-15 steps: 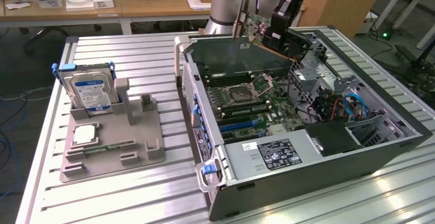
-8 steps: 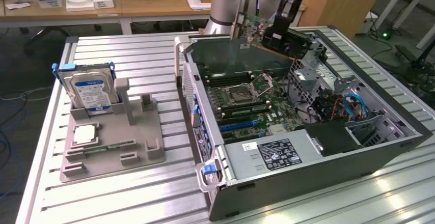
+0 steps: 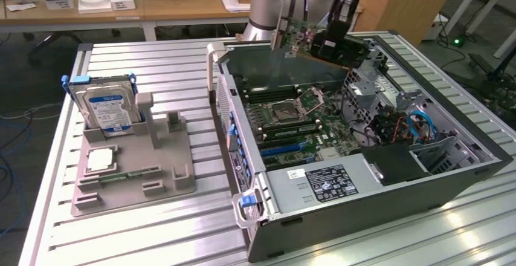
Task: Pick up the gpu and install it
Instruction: 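Insert the gpu into the slot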
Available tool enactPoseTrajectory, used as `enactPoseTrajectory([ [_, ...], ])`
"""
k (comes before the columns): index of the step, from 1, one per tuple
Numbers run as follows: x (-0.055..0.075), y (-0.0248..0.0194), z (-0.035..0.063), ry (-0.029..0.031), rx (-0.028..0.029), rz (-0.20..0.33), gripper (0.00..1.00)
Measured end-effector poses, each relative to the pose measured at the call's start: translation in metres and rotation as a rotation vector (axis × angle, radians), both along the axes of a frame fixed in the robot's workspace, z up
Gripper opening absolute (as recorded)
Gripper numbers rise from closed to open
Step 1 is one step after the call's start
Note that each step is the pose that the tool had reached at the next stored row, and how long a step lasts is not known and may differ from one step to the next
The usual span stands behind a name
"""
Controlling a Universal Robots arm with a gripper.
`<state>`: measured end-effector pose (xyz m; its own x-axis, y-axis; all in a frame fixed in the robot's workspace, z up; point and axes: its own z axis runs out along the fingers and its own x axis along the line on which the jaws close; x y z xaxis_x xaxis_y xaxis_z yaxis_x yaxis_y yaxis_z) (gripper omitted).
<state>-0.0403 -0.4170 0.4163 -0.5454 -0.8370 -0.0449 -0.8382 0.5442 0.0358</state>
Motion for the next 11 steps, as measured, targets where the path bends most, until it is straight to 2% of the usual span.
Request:
enactPoseTrajectory([
  [11,0.0000,0.0000,0.0000,-0.0002,-0.0001,0.167,0.28],
])
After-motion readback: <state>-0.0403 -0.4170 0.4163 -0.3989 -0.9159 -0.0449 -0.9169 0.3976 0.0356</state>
